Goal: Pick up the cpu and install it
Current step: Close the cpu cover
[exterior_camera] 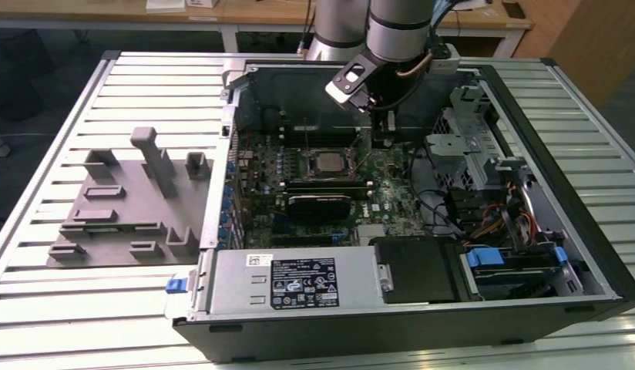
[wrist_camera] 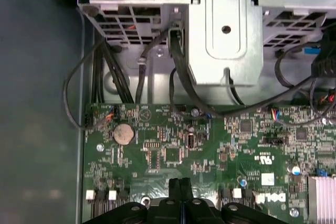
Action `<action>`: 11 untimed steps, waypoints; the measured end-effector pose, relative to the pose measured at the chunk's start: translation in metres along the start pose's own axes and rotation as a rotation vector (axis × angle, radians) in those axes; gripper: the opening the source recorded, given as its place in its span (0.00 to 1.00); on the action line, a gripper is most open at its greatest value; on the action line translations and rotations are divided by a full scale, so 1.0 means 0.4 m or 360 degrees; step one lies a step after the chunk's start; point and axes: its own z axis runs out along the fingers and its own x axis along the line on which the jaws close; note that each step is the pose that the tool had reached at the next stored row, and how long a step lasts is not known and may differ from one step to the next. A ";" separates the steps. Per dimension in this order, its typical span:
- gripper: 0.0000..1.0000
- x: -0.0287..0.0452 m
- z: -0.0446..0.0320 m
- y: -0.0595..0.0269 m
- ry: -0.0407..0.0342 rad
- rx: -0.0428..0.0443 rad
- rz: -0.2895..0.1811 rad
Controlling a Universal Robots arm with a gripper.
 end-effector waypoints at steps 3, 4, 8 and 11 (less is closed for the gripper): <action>0.11 0.000 -0.001 -0.015 0.0000 0.0000 0.0000; 0.11 0.000 -0.001 -0.020 0.0000 0.0000 0.0001; 0.11 -0.001 -0.002 -0.040 0.0000 0.0000 0.0002; 0.11 -0.001 -0.002 -0.053 0.0000 0.0000 0.0002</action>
